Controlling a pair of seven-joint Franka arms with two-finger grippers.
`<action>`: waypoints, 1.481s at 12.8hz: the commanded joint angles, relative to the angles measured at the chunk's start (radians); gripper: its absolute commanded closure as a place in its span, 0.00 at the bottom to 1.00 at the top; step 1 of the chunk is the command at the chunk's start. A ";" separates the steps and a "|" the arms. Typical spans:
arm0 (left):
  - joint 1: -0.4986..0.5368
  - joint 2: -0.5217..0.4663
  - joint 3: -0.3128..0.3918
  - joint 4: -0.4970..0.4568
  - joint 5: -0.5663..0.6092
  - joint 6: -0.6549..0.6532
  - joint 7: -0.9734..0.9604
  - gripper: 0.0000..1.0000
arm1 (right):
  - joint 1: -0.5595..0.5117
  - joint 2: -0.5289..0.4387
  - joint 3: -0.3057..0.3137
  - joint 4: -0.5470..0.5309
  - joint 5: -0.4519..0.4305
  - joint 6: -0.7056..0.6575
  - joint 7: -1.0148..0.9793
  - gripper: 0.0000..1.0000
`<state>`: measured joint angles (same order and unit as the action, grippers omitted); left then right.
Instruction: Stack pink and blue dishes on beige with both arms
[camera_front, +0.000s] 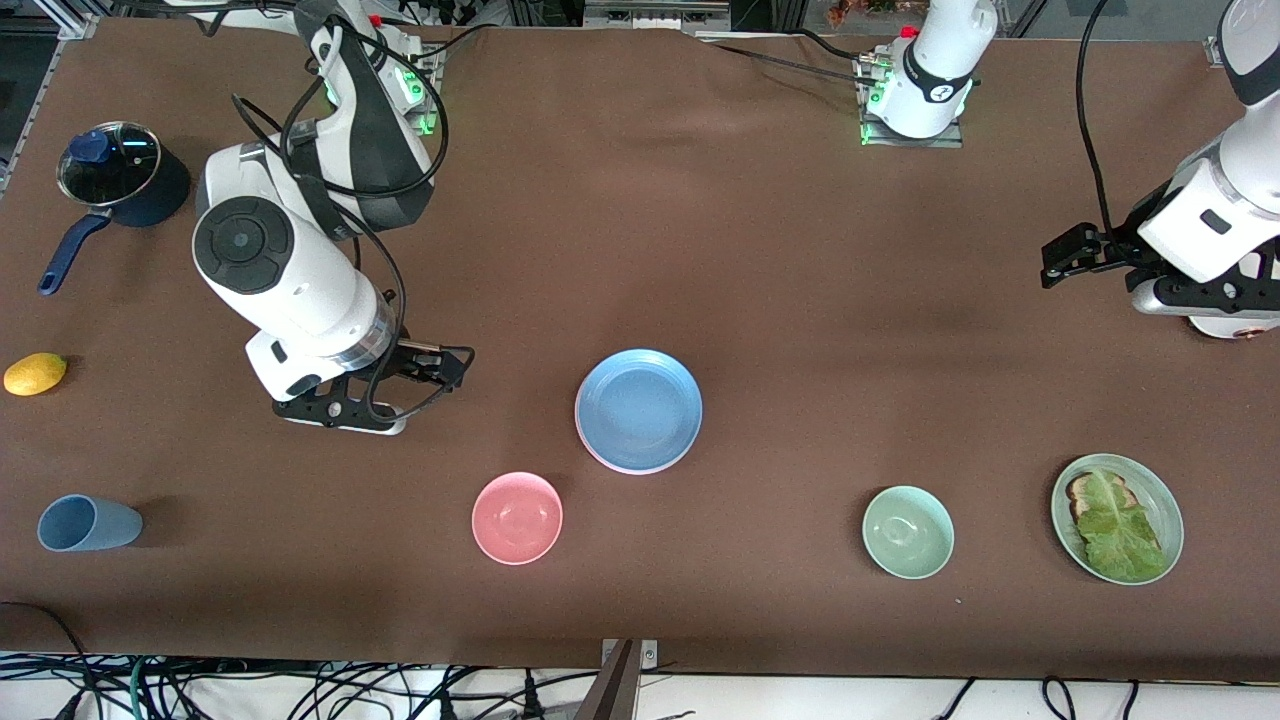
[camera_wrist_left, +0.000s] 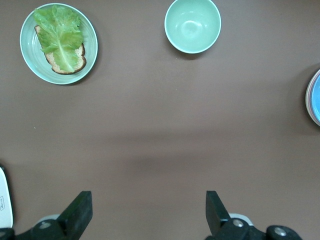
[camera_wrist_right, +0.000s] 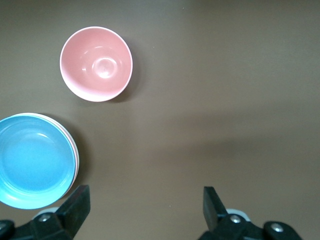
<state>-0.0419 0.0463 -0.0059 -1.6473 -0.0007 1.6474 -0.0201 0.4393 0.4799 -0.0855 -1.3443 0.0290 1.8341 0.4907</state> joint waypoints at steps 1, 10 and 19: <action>-0.007 0.000 0.001 0.006 0.022 0.003 0.014 0.00 | 0.004 -0.010 0.004 -0.004 0.002 -0.001 -0.003 0.00; -0.007 0.000 0.001 0.006 0.022 0.003 0.012 0.00 | 0.019 -0.010 0.003 -0.003 0.002 -0.001 -0.011 0.00; -0.009 0.000 0.001 0.006 0.022 0.003 0.012 0.00 | -0.014 -0.010 -0.002 -0.006 0.005 -0.003 -0.050 0.00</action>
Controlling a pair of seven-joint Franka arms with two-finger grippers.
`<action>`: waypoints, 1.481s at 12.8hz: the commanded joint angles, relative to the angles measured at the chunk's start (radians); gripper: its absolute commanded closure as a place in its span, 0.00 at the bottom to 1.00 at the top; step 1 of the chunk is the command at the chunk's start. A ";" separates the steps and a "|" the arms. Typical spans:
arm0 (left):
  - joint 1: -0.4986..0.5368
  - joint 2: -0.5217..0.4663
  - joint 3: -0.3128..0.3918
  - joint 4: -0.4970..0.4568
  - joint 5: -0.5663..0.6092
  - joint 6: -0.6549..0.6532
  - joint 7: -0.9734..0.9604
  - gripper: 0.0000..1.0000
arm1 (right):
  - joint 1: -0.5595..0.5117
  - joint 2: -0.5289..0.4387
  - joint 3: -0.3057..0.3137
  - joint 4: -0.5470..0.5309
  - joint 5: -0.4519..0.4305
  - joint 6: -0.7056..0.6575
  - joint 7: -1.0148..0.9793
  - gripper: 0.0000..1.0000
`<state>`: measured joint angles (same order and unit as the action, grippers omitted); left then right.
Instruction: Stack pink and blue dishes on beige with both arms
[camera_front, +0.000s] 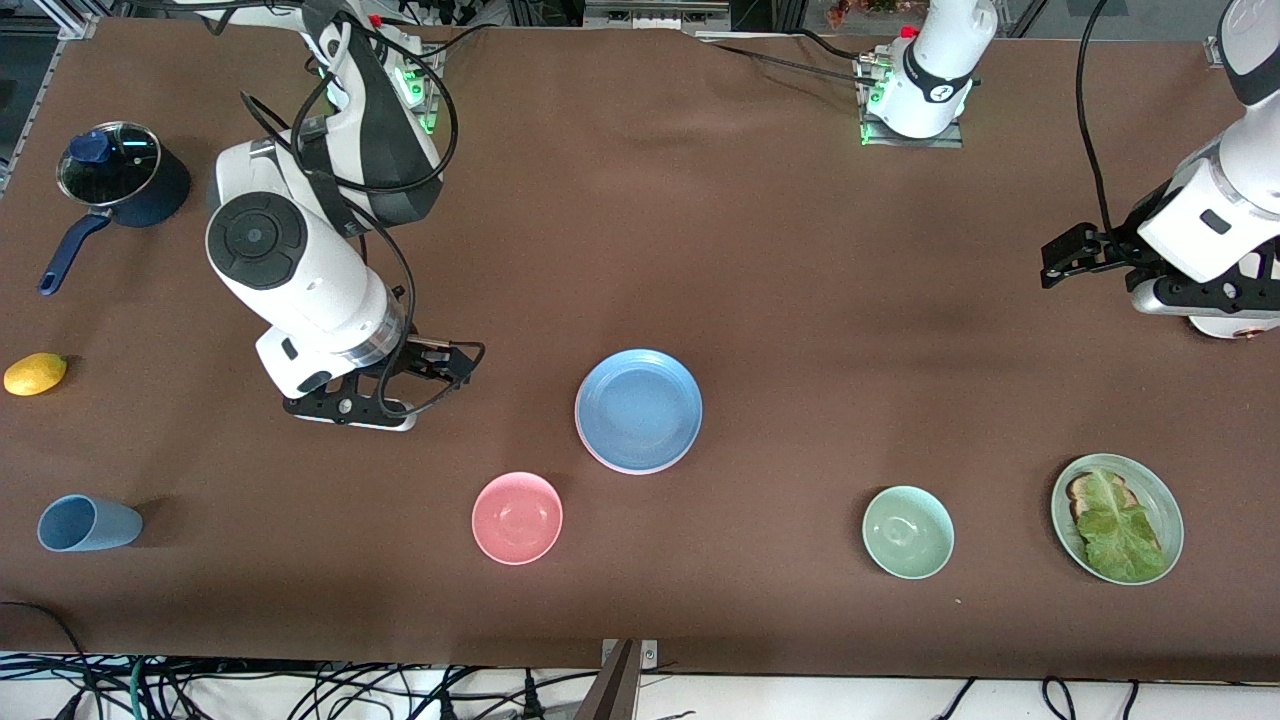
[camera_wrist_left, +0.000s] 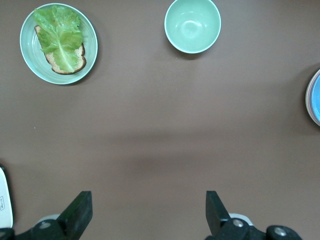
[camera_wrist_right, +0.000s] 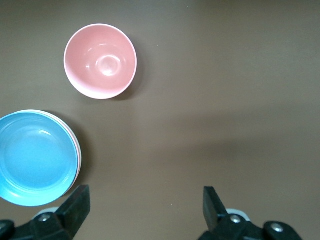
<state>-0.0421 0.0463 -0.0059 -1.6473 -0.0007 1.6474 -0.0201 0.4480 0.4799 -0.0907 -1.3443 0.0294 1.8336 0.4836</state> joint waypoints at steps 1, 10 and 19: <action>-0.007 0.000 0.001 0.006 0.022 0.003 0.012 0.00 | -0.034 -0.009 0.003 -0.006 0.007 0.000 -0.048 0.00; -0.007 0.000 0.001 0.006 0.022 0.003 0.014 0.00 | -0.048 -0.004 0.003 -0.006 0.007 0.000 -0.056 0.00; -0.007 0.000 0.001 0.006 0.022 0.003 0.014 0.00 | -0.114 -0.067 -0.053 0.001 0.076 -0.140 -0.218 0.00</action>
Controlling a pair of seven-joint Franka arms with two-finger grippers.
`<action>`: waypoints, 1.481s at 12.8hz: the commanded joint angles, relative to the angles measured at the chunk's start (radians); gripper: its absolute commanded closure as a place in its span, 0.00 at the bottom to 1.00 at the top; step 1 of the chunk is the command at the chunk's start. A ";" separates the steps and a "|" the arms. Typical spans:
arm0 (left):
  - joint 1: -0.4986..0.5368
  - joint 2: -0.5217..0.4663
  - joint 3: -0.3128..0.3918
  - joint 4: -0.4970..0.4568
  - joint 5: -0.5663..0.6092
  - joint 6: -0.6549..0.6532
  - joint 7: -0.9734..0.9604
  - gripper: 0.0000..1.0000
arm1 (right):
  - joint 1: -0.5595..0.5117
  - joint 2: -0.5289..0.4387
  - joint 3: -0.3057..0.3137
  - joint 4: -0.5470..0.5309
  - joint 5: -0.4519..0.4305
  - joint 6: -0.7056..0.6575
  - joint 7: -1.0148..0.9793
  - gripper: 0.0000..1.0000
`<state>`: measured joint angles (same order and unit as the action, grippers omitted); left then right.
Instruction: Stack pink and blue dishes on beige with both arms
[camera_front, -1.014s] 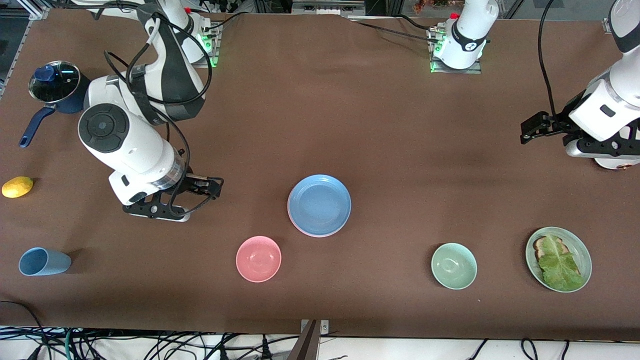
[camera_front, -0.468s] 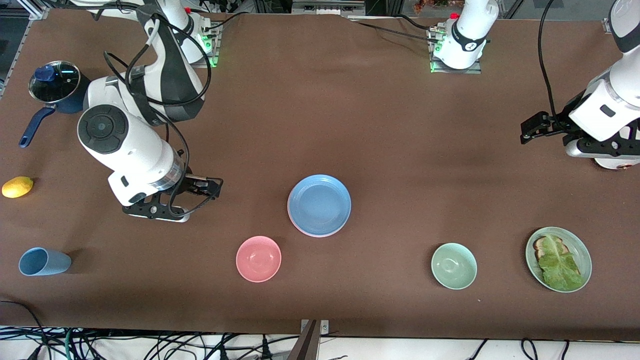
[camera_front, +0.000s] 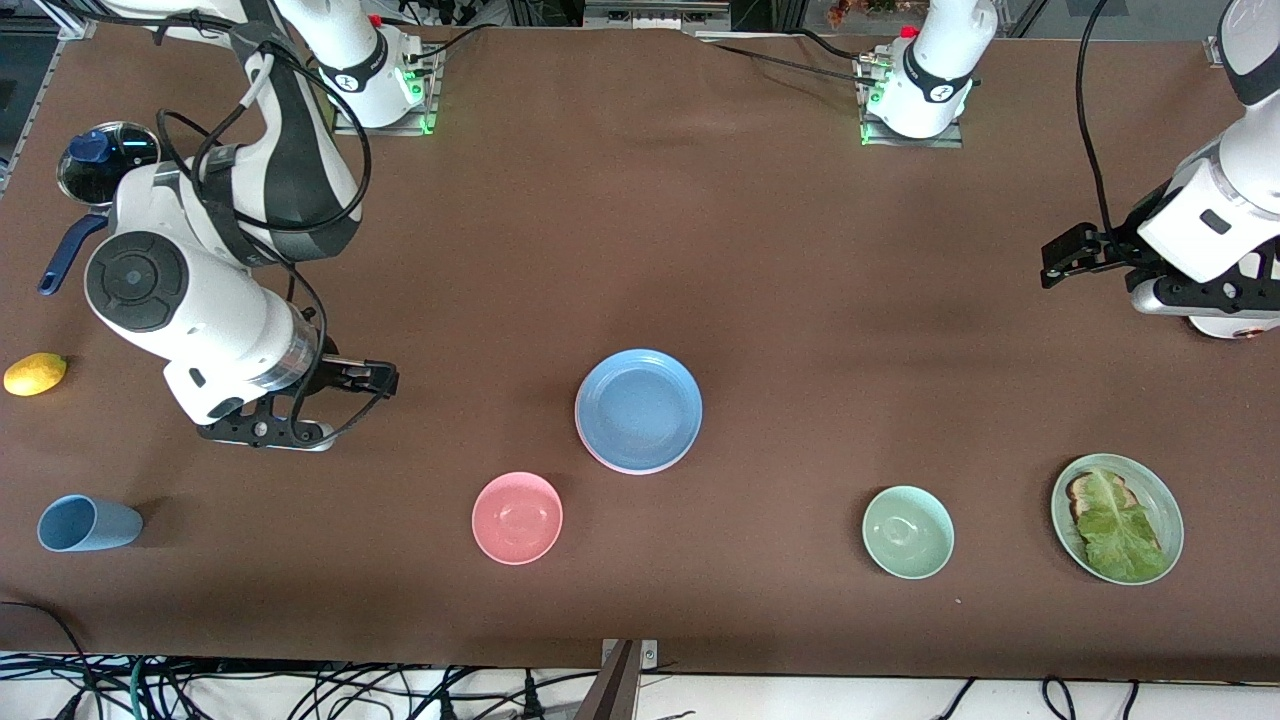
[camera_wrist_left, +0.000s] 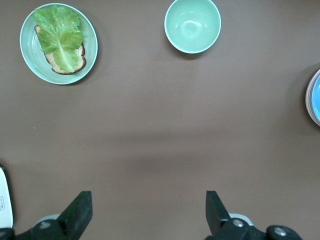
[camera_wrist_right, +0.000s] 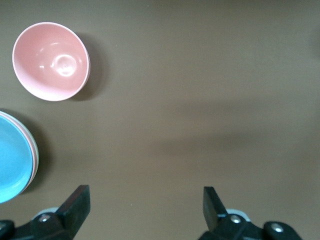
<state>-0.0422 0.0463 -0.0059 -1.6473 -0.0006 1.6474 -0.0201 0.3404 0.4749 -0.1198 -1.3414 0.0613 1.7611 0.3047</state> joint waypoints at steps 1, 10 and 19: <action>-0.007 0.000 0.001 0.006 0.022 0.003 0.014 0.00 | -0.008 -0.103 -0.050 -0.002 0.070 -0.112 -0.055 0.00; -0.007 0.000 0.001 0.004 0.022 0.002 0.014 0.00 | -0.006 -0.223 -0.149 -0.002 0.094 -0.232 -0.159 0.00; -0.007 0.000 0.001 0.004 0.022 0.003 0.014 0.00 | -0.207 -0.436 0.098 -0.226 -0.055 -0.201 -0.210 0.00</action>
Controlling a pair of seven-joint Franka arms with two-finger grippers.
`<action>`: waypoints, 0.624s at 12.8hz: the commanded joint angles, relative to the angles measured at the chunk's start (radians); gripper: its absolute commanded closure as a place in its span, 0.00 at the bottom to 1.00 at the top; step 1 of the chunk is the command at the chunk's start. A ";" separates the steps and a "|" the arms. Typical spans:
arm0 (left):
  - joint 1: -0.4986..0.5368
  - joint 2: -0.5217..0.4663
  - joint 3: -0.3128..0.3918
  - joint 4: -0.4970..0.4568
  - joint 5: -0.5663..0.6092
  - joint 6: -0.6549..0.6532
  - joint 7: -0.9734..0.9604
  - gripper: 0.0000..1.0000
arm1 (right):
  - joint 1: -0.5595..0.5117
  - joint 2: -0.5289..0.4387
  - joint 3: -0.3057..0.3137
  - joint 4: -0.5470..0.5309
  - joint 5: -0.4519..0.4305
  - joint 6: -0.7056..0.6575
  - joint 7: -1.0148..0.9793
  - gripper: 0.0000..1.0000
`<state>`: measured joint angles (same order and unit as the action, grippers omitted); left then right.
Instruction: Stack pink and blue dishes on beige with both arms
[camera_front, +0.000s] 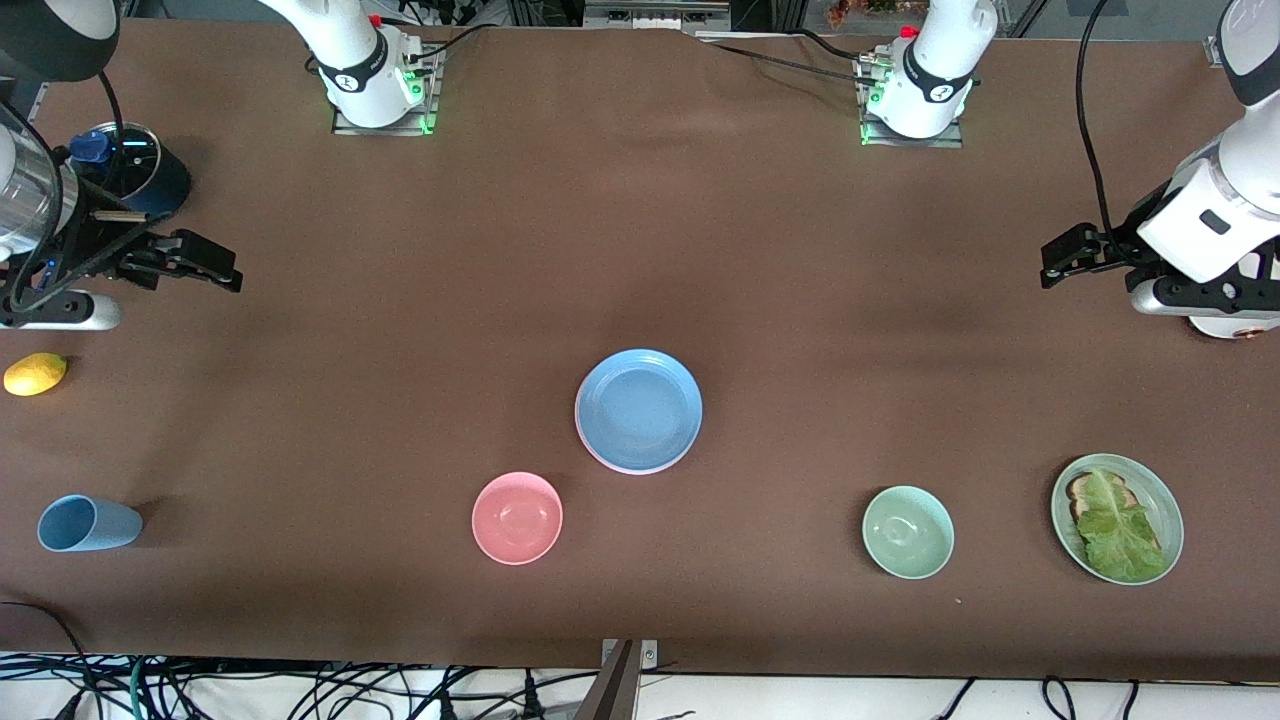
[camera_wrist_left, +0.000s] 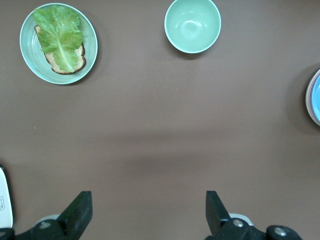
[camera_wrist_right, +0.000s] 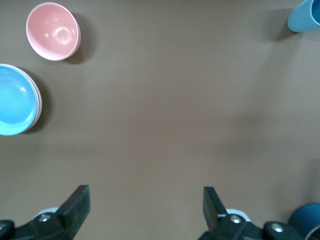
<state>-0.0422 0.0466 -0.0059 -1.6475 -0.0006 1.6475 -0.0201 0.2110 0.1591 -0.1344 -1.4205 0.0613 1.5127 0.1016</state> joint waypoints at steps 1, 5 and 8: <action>-0.007 -0.001 0.000 0.005 0.022 0.002 0.014 0.00 | -0.085 -0.140 0.122 -0.182 -0.057 0.063 -0.005 0.00; -0.007 -0.001 0.001 0.005 0.022 0.002 0.014 0.00 | -0.136 -0.184 0.179 -0.242 -0.055 0.083 -0.003 0.00; -0.007 -0.001 0.001 0.005 0.022 0.002 0.012 0.00 | -0.137 -0.181 0.170 -0.239 -0.054 0.080 -0.016 0.00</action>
<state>-0.0422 0.0467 -0.0059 -1.6476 -0.0006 1.6475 -0.0201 0.0964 0.0047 0.0206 -1.6295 0.0178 1.5761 0.1017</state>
